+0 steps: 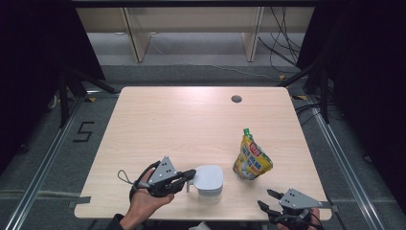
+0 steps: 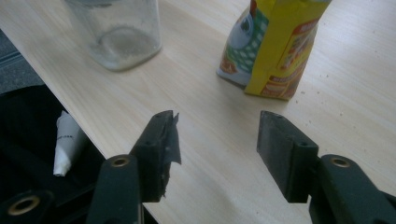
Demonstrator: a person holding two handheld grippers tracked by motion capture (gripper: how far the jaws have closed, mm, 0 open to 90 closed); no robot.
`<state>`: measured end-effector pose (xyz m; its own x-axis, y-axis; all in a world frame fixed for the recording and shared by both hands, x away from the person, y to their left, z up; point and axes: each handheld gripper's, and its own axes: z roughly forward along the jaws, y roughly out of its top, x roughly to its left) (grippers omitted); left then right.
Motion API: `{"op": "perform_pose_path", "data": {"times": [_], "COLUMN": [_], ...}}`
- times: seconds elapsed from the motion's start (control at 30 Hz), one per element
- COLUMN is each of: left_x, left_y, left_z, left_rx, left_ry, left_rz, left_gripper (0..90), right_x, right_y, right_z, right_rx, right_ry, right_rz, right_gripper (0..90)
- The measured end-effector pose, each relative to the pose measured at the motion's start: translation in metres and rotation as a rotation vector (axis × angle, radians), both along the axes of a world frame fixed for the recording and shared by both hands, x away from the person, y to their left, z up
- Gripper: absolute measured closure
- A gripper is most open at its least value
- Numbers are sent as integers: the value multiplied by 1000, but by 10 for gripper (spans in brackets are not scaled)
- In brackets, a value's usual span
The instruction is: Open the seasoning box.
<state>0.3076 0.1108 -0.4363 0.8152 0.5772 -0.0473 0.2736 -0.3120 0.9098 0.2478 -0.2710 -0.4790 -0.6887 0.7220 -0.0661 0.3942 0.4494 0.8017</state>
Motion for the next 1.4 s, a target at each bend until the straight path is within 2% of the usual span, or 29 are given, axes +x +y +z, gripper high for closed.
{"op": "perform_pose_path", "data": {"times": [0.1, 0.13, 0.17, 0.2, 0.23, 0.27, 0.3, 0.43, 0.47, 0.53, 0.6, 0.7, 0.8, 0.83, 0.87, 0.93, 1.07, 1.13, 1.23, 1.27, 1.3, 1.4], "left_x": [0, 0, 1, 1, -1, -1, -1, -1, -1, -1, -1, -1, 0, 1, 0, 0, 2, 1, 0, 1, 1, 0], "left_y": [2, 2, 2, 3, 3, 3, 2, 3, 3, 3, 3, 4, 5, 6, 6, 5, 6, 6, 6, 6, 6, 6], "left_z": [-1, -1, -1, -1, -2, -2, -2, -2, -2, -2, -2, -3, -4, -4, -5, -8, -8, -8, -7, -7, -7, -7], "left_rx": [6, 9, 8, 3, -8, -10, -9, -10, -8, -8, -6, -5, -1, 12, 16, -4, 6, -5, 2, 4, 7, 7], "left_ry": [-10, -15, -13, -12, -1, -6, -6, -4, -5, -3, -3, 2, 4, -6, -2, 15, -3, 13, 4, 2, 4, 3], "left_rz": [-2, -9, -11, -9, 5, 3, 4, 0, 5, 3, 4, 8, 12, 0, 12, 23, 10, 21, 19, 15, 16, 19], "left_gripper": [893, 893, 893, 893, 893, 893, 893, 893, 893, 892, 893, 893, 893, 893, 893, 893, 892, 892, 892, 891, 891, 891], "right_x": [0, -3, -1, -1, -2, -2, -2, -2, -1, -2, 2, 6, 9, 12, 12, 16, 20, 24, 26, 26, 28, 30], "right_y": [2, 4, 4, 4, 6, 6, 7, 13, 19, 23, 31, 40, 44, 49, 49, 57, 64, 69, 73, 79, 81, 85], "right_z": [0, 1, 1, 1, 2, 2, 3, 5, 5, 5, 6, 7, 8, 8, 8, 11, 17, 20, 23, 25, 27, 30], "right_rx": [-9, 1, -11, -11, 6, 6, 38, 65, 74, 75, 87, 104, 95, 113, 113, 108, 123, 140, 134, 151, 155, 163], "right_ry": [-14, 1, -21, -21, -16, -16, -25, -31, -43, -43, -61, -61, -67, -68, -68, -93, -109, -123, -132, -119, -140, -140], "right_rz": [18, 18, 44, 44, 42, 42, 48, 61, 83, 86, 114, 136, 136, 143, 143, 151, 169, 174, 195, 195, 198, 213], "right_gripper": [551, 586, 597, 597, 624, 624, 657, 720, 759, 783, 824, 858, 867, 874, 874, 880, 883, 884, 889, 893, 893, 897]}}
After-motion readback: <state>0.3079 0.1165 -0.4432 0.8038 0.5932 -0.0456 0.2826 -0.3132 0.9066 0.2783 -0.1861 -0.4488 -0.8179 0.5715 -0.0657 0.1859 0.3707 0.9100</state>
